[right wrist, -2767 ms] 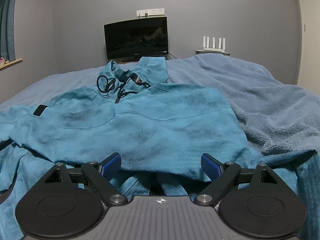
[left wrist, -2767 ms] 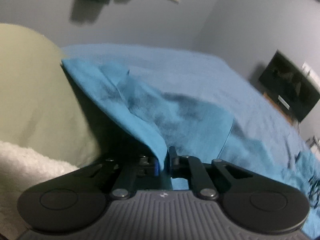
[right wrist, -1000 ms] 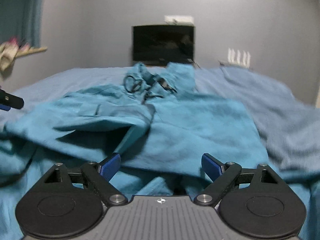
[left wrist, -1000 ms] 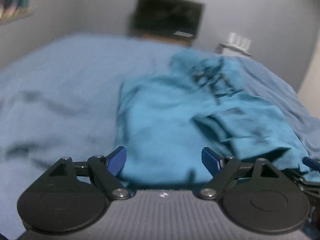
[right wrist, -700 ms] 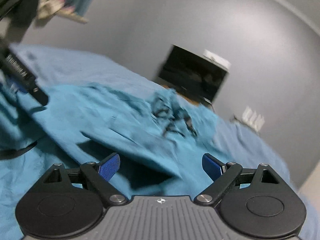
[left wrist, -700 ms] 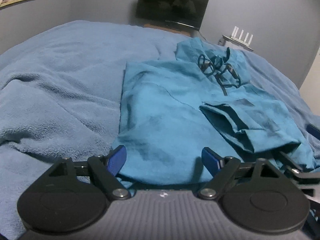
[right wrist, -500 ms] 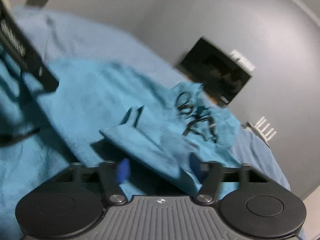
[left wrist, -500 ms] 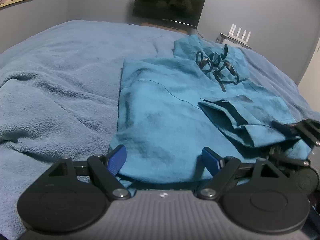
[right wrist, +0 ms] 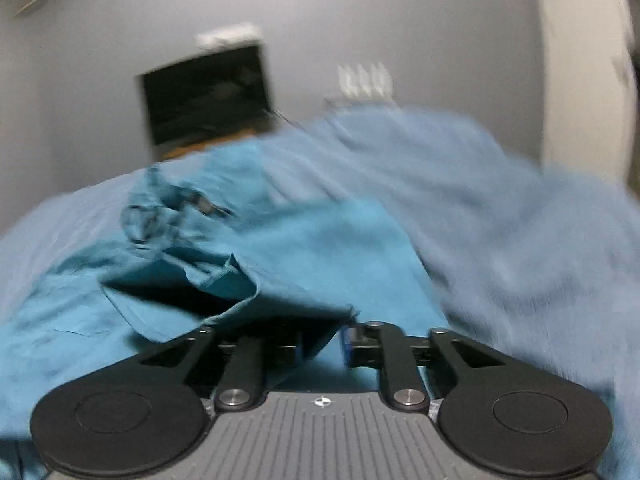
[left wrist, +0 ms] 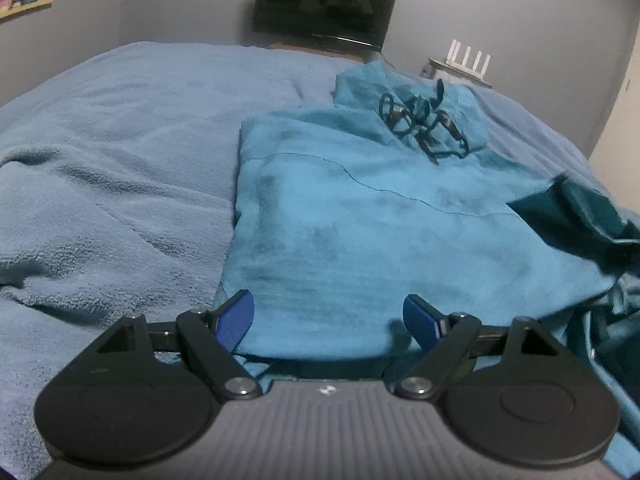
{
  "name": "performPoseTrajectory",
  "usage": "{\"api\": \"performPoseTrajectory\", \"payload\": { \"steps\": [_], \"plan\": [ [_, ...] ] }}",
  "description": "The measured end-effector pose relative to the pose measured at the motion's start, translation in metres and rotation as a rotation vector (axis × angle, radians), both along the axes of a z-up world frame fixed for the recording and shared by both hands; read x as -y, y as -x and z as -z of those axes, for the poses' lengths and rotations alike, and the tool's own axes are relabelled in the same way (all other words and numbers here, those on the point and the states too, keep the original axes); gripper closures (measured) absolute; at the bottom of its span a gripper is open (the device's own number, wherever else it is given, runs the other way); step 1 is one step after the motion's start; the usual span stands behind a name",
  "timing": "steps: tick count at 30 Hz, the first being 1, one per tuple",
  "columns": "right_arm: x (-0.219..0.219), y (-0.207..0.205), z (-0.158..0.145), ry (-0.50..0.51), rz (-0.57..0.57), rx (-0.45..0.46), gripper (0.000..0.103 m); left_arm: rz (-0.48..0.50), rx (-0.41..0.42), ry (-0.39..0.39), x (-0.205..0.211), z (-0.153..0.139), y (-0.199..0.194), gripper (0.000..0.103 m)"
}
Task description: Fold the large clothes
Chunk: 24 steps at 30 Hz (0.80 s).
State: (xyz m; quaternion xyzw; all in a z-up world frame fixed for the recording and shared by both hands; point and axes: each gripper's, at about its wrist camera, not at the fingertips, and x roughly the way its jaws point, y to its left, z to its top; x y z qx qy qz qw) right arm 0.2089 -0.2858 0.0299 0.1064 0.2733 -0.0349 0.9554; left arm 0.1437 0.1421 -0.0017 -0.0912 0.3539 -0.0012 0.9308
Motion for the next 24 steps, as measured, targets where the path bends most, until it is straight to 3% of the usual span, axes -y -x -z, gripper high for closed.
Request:
{"api": "performPoseTrajectory", "payload": {
  "steps": [1, 2, 5, 15, 20, 24],
  "plan": [
    [0.012, -0.002, 0.009, -0.058, 0.03, -0.041, 0.055, -0.001, -0.003, -0.019, 0.002, 0.001, 0.0, 0.022],
    [0.022, -0.002, 0.019, -0.119, 0.061, -0.072, 0.05, 0.002, -0.005, -0.032, 0.004, 0.003, 0.0, 0.022],
    [0.041, 0.001, 0.033, -0.275, 0.084, -0.06, 0.05, 0.001, -0.004, -0.052, 0.007, 0.004, 0.0, 0.022],
    [0.067, 0.023, 0.022, -0.321, 0.153, -0.002, 0.048, -0.015, 0.004, -0.1, 0.012, 0.007, 0.006, 0.021],
    [0.081, 0.057, 0.004, -0.307, 0.103, 0.02, 0.041, -0.078, -0.006, -0.19, 0.018, 0.002, 0.018, 0.02],
    [0.088, 0.092, -0.03, -0.221, 0.032, 0.055, 0.029, -0.106, -0.022, -0.11, 0.008, -0.014, 0.048, 0.02]
  ]
}}
